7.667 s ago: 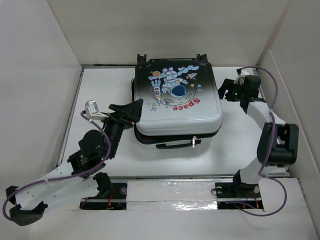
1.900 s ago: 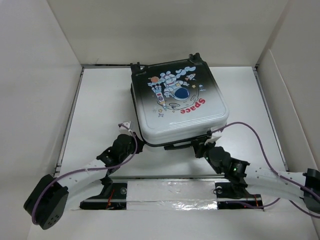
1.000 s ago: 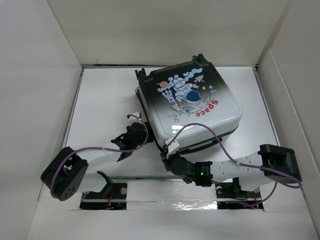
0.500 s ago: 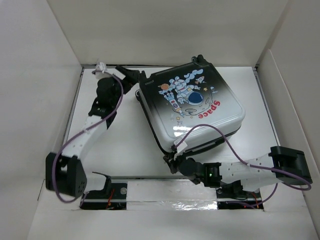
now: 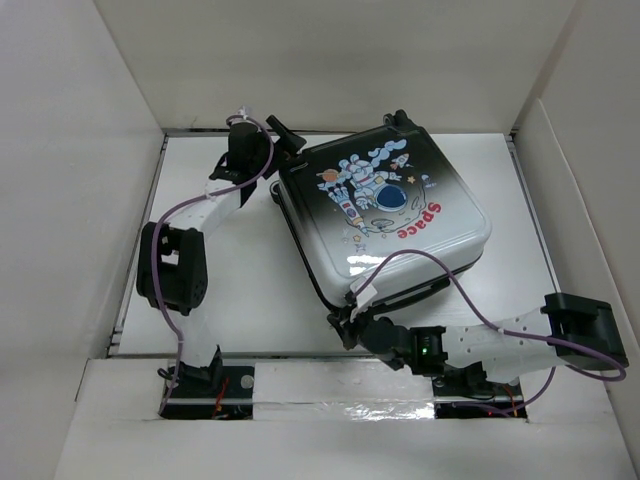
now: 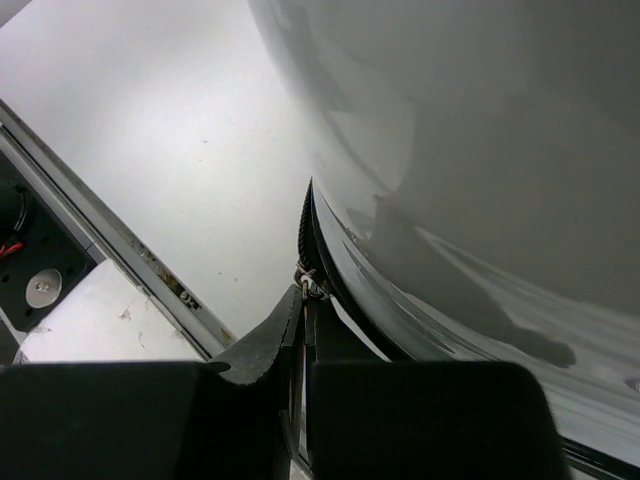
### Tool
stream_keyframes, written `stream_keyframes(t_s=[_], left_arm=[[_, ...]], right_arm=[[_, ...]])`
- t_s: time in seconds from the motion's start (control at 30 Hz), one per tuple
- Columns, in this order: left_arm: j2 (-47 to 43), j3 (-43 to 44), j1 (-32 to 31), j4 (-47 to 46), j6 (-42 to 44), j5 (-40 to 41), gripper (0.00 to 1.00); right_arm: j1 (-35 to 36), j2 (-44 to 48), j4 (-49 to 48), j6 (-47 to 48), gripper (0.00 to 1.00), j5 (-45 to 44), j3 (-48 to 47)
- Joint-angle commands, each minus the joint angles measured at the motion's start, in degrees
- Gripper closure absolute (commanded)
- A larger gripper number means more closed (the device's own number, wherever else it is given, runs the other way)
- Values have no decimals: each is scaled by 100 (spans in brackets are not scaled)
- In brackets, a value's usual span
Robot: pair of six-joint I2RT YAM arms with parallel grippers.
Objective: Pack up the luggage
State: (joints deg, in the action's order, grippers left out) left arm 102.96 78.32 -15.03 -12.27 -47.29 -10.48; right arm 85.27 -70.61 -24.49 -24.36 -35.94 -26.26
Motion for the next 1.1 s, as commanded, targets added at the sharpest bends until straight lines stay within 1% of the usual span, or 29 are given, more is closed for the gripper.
stream_keyframes(t_s=[0.0, 0.2, 0.3, 0.33, 0.37, 0.4, 0.43, 0.5, 0.53, 0.57, 0.6, 0.67, 0.73, 0.77, 0.8, 0.83, 0.87, 0.9, 0.97, 1.0, 1.07], left_arm=[[101, 376, 17, -82, 18, -130, 9], [461, 544, 17, -266, -166, -191, 19], [506, 378, 70, -565, -298, -279, 33], [506, 333, 70, -644, -394, -297, 46], [506, 298, 122, -775, -421, -305, 54], [515, 254, 123, -829, -439, -323, 58], [532, 254, 123, -855, -448, -367, 67], [541, 210, 123, -926, -448, -411, 77], [524, 175, 123, -952, -439, -428, 91], [489, 105, 184, -1066, -422, -420, 100], [332, -140, 184, -1128, -422, -359, 100], [103, -509, 385, -1399, -343, -244, 100], [-353, -1238, 561, -1575, -342, -121, 100], [-512, -1545, 658, -1985, -386, -147, 100], [-844, -2201, 876, -2207, -517, -156, 100], [-1004, -2521, 974, -2375, -579, -200, 100], [-1145, -2811, 1054, -2733, -632, -217, 100], [-1433, -3362, 1107, -2893, -685, -209, 100], [-1751, -3822, 1107, -3174, -685, -77, 100], [-2083, -4294, 1020, -3298, -685, -42, 100], [-2437, -4728, 748, -3378, -563, 99, 100]], right_arm=[[323, 223, -970, -218, 100, 518, -134], [323, 214, -970, -288, 100, 483, -107], [323, 258, -926, -324, 100, 430, -81], [323, 310, -909, -341, 100, 422, -72], [323, 337, -891, -350, 100, 404, -55], [323, 372, -847, -376, 100, 387, -37], [323, 416, -829, -377, 100, 360, -20], [323, 486, -742, -385, 100, 299, -2], [323, 565, -698, -394, 100, 298, -2], [323, 618, -663, -394, 100, 290, 7], [262, 671, -601, -394, 100, 307, 16], [104, 959, -478, -394, 100, 394, 121], [-176, 1267, -443, -420, 100, 491, 348], [-300, 1652, -373, -429, 100, 614, 437], [-431, 1864, -329, -421, 100, 702, 516], [-581, 2067, -259, -386, 100, 781, 578], [-843, 2260, -6, -351, 100, 912, 639], [-976, 2627, 171, -246, 100, 949, 622], [-1318, 2963, 619, -52, 100, 888, 535], [-1442, 3322, 1195, 123, 100, 853, 369], [-1732, 3710, 1700, 352, 100, 869, 201]])
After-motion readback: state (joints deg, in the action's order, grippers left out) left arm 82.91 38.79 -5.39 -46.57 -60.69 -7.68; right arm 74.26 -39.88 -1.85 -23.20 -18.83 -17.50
